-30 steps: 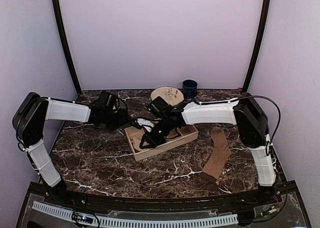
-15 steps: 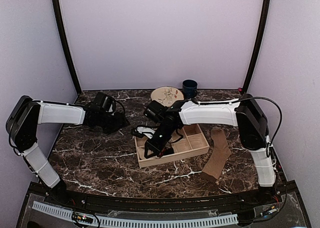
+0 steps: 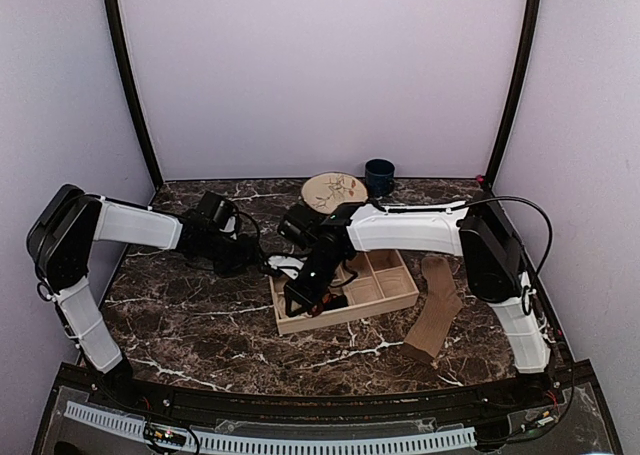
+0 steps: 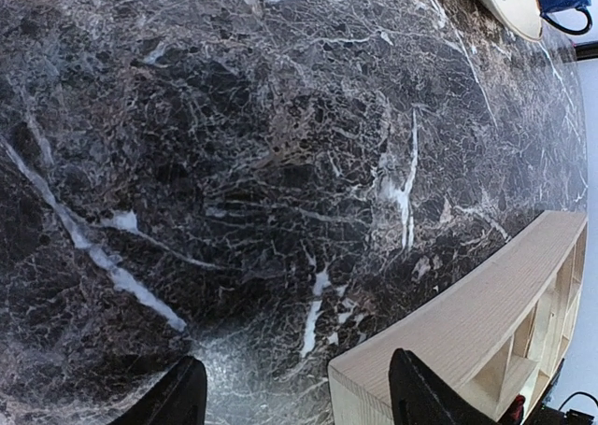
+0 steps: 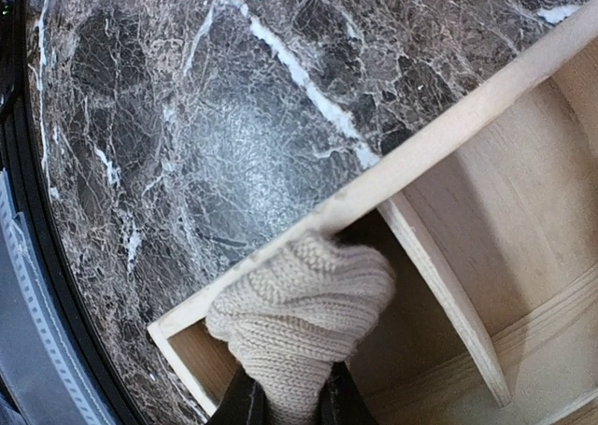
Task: Roll the socks
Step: Place the sock in the storage box.
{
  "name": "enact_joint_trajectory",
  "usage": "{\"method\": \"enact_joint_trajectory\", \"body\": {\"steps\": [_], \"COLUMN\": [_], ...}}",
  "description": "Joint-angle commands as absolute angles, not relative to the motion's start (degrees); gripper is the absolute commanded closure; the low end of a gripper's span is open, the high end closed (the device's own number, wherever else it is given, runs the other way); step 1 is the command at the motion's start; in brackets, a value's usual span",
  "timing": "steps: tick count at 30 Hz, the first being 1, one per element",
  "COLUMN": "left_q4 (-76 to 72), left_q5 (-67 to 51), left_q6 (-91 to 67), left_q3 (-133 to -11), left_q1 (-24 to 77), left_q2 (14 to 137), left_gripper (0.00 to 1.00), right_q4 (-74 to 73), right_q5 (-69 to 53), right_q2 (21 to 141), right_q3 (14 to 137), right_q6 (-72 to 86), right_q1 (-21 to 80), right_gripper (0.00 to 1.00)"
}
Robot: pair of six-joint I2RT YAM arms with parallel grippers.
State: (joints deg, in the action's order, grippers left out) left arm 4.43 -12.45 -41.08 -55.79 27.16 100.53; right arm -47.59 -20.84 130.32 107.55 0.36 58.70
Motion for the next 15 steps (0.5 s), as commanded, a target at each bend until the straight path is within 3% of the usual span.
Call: {"method": "enact_joint_trajectory", "body": {"steps": [1, 15], "left_q4": [4.0, 3.5], "left_q5": [-14.7, -16.8], "left_q6": [-40.2, -40.7], "left_q3": [-56.9, -57.3], "left_q1": [26.8, 26.8], "left_q2": [101.3, 102.9], "left_gripper": [0.3, 0.31], "right_q4": [-37.1, -31.9], "right_q5": [-14.5, -12.2], "right_q2": [130.0, 134.2], "right_q3": [100.3, 93.0], "right_q6": [2.9, 3.9], "right_q1": [59.7, 60.9], "right_gripper": [1.0, 0.98]}}
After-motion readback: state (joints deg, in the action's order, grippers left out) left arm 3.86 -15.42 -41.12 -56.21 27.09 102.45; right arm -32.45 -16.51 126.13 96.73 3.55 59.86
